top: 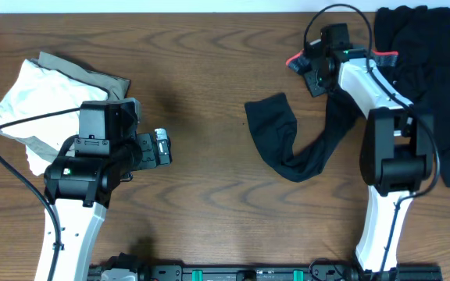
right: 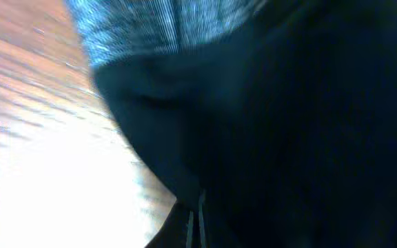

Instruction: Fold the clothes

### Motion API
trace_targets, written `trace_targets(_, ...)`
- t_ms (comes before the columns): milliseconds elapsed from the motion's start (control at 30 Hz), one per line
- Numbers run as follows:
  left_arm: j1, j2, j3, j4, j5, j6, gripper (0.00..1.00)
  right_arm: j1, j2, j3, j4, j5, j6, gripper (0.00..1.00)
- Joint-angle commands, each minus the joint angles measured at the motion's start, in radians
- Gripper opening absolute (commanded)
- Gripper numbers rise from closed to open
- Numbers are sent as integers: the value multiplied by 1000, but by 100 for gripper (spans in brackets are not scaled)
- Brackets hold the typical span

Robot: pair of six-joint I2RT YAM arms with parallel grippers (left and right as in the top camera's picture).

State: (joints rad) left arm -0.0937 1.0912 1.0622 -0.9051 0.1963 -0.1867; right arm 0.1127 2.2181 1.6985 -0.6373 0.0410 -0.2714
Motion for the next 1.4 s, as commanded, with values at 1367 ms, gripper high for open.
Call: trace_targets(1367, -55, 122, -232, -33, 418, -584, 98, 221, -413, 7, -398, 29, 308, 22)
